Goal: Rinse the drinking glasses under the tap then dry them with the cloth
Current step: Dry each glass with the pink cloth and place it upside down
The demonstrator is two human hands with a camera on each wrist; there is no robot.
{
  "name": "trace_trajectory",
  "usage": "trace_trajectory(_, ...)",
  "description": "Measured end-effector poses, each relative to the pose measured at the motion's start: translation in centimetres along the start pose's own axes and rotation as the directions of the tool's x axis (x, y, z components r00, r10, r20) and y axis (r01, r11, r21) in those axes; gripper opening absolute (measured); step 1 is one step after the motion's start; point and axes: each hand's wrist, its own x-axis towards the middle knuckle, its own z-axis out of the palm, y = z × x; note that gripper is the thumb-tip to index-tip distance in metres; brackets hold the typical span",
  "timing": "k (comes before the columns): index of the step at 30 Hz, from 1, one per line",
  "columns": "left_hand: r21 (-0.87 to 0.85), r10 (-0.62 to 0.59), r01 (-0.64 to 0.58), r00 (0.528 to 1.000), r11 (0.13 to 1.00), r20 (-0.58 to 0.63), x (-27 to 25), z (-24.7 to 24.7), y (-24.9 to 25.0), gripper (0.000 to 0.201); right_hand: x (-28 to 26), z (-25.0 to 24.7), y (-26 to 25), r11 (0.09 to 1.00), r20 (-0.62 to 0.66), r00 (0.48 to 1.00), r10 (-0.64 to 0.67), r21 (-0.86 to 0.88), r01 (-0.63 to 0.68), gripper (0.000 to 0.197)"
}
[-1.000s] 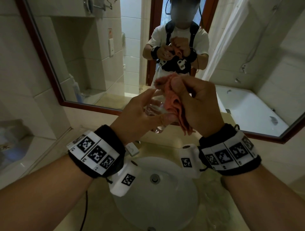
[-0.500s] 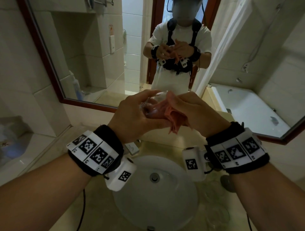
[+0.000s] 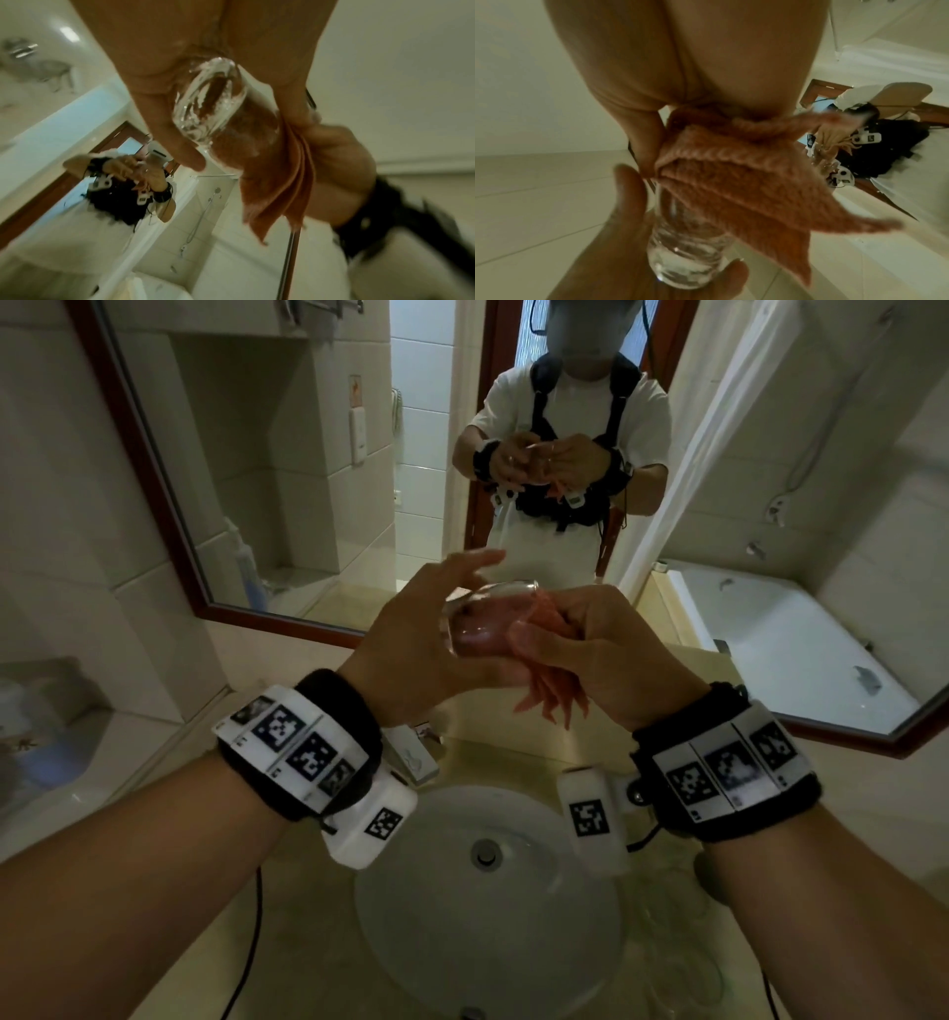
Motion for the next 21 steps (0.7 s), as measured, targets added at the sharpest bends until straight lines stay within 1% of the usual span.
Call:
trace_trajectory(1, -0.170, -0.100, 0.101, 0.995, 0.980, 0.017, 0.1, -0.1, 0.4, 0.083, -0.1, -0.1, 0.0, 0.999, -0.013, 1.000, -0.025, -0.023, 0.024, 0.024)
trace_trajectory(2, -0.301, -0.205, 0.209, 0.978, 0.930, 0.047, 0.1, -0.2, 0.8, 0.070, -0.1, -0.2, 0.0, 0.998, -0.027, 0.999, -0.047, -0.041, 0.046, 0.015)
trace_trajectory(3, -0.389, -0.298, 0.303, 0.952, 0.870, 0.076, 0.2, -0.2, 1.2, 0.062, -0.1, -0.2, 0.0, 0.997, -0.042, 0.997, -0.063, -0.042, 0.061, 0.012)
trace_trajectory(4, -0.441, -0.360, 0.361, 0.929, 0.821, 0.090, 0.4, -0.2, 1.3, 0.058, 0.0, -0.3, 0.1, 0.997, -0.058, 0.995, -0.079, -0.033, 0.077, 0.014)
trace_trajectory(5, -0.475, -0.390, 0.384, 0.916, 0.792, 0.091, 0.5, -0.1, 1.4, 0.053, 0.0, -0.4, 0.2, 0.996, -0.070, 0.994, -0.086, -0.015, 0.085, 0.020)
trace_trajectory(6, -0.491, -0.392, 0.378, 0.916, 0.785, 0.079, 0.6, 0.0, 1.3, 0.043, 0.1, -0.5, 0.2, 0.996, -0.067, 0.994, -0.090, -0.012, 0.090, 0.028)
trace_trajectory(7, -0.492, -0.378, 0.357, 0.924, 0.794, 0.060, 0.7, 0.0, 1.2, 0.034, 0.1, -0.6, 0.3, 0.996, -0.055, 0.994, -0.091, -0.009, 0.091, 0.031)
trace_trajectory(8, -0.477, -0.355, 0.331, 0.934, 0.814, 0.042, 0.7, 0.1, 1.0, 0.029, 0.1, -0.7, 0.4, 0.996, -0.045, 0.995, -0.087, 0.002, 0.087, 0.030)
trace_trajectory(9, -0.461, -0.324, 0.299, 0.946, 0.836, 0.027, 0.7, 0.0, 0.8, 0.029, 0.0, -0.7, 0.4, 0.997, -0.042, 0.996, -0.073, 0.025, 0.074, 0.027)
trace_trajectory(10, -0.437, -0.280, 0.258, 0.960, 0.862, 0.014, 0.7, 0.0, 0.6, 0.031, -0.1, -0.8, 0.5, 0.996, -0.048, 0.998, -0.048, 0.067, 0.051, 0.028)
trace_trajectory(12, -0.381, -0.153, 0.141, 0.988, 0.914, -0.002, 0.7, 0.0, 0.2, 0.038, -0.1, -0.9, 0.6, 0.988, -0.047, 0.999, 0.020, 0.156, -0.012, 0.036)
trace_trajectory(13, -0.333, -0.091, 0.080, 0.996, 0.939, -0.015, 0.7, 0.0, 0.2, 0.041, -0.1, -1.0, 0.7, 0.977, -0.053, 0.997, 0.056, 0.207, -0.044, 0.030)
trace_trajectory(14, -0.271, -0.037, 0.027, 0.999, 0.962, -0.031, 0.8, 0.0, 0.1, 0.044, -0.1, -1.0, 0.7, 0.962, -0.056, 0.995, 0.089, 0.263, -0.071, 0.018)
trace_trajectory(15, -0.212, 0.009, -0.017, 0.999, 0.977, -0.040, 0.8, 0.0, 0.1, 0.046, 0.0, -1.1, 0.8, 0.949, -0.062, 0.992, 0.114, 0.302, -0.091, 0.013)
trace_trajectory(16, -0.168, 0.044, -0.050, 0.998, 0.985, -0.043, 0.7, 0.0, 0.1, 0.048, -0.1, -1.0, 0.7, 0.937, -0.064, 0.990, 0.127, 0.336, -0.098, 0.017)
trace_trajectory(19, -0.170, 0.084, -0.090, 0.996, 0.981, -0.043, 0.8, 0.0, -0.4, 0.051, -0.1, -0.9, 0.4, 0.945, -0.073, 0.991, 0.111, 0.318, -0.083, 0.015)
trace_trajectory(21, -0.208, 0.067, -0.072, 0.997, 0.975, -0.030, 1.0, 0.2, -0.6, 0.051, -0.2, -0.6, 0.0, 0.960, -0.089, 0.992, 0.089, 0.273, -0.062, 0.008)
